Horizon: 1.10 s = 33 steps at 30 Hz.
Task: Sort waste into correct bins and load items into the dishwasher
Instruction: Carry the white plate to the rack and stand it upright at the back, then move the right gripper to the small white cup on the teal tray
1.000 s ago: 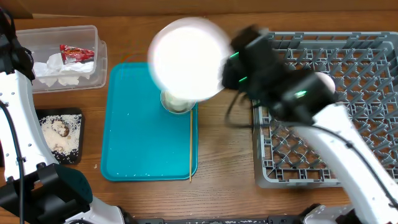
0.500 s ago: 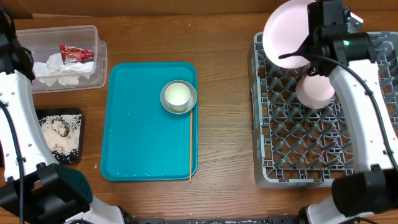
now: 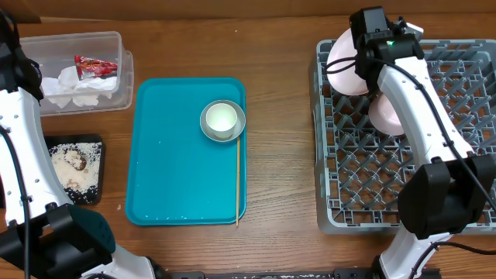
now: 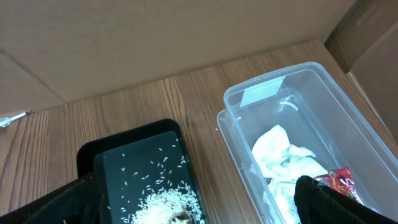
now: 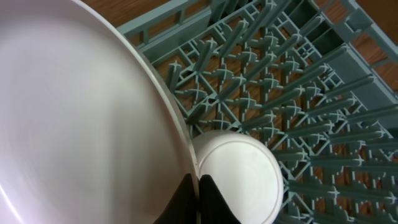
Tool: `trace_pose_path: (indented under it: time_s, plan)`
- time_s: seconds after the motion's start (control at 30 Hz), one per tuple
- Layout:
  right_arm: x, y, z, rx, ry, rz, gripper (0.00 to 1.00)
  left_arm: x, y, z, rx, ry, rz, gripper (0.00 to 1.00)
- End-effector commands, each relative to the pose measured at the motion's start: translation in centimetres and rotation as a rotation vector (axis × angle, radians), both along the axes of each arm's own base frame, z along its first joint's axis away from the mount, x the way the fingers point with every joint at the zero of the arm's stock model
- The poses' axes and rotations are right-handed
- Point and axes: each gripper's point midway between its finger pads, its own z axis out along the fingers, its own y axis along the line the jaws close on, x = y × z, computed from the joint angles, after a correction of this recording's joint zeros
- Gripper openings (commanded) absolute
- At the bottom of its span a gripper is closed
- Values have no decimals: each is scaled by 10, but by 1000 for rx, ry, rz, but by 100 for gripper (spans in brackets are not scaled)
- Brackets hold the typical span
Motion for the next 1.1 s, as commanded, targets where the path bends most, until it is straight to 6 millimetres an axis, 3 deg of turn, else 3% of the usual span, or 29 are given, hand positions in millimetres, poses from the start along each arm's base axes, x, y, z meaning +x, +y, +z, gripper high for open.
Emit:
trace_pose_path:
  time_s: [0.0, 0.17, 0.23, 0.3, 0.33, 0.4, 0.43, 0.5, 0.6, 0.67, 0.77, 0.83, 0.93, 1.07]
  plan:
    - [-3, 6, 6, -54, 6, 15, 4, 1, 0, 0, 14, 20, -6, 100]
    - [-5, 36, 5, -59, 21, 86, 4, 1, 0, -1, 14, 21, -6, 100]
    - [-7, 50, 4, -61, 28, 119, 13, 1, 0, 0, 15, 20, -6, 100]
    - [-10, 63, 4, -64, 40, 150, 31, 1, 0, 0, 14, 20, -6, 100]
    - [-12, 68, 4, -65, 44, 163, 48, 1, 0, 0, 14, 20, -6, 100]
    - [-17, 78, 7, -68, 51, 189, 71, 1, 0, -1, 14, 20, -6, 100]
    - [-19, 81, 9, -68, 51, 197, 80, 1, 0, 0, 14, 20, -6, 100]
    - [-25, 90, 16, -57, 46, 223, 85, 1, 0, 0, 14, 20, -6, 100]
    - [-35, 120, 23, 65, 49, 298, 88, 1, 0, 0, 14, 20, -6, 100]
    - [-44, 155, 27, 232, 52, 383, 91, 1, 0, 0, 14, 20, -6, 100]
    - [-53, 193, 35, 393, 37, 479, 92, 1, 0, -1, 14, 20, -6, 100]
    - [-55, 232, 44, 498, 26, 640, 92, 1, 0, 0, 14, 20, -6, 100]
    - [-59, 285, 58, 581, -10, 907, 91, 1, 0, 0, 14, 20, -6, 100]
    - [-67, 334, 58, 537, -49, 1151, 87, 1, 0, 0, 14, 20, -6, 100]
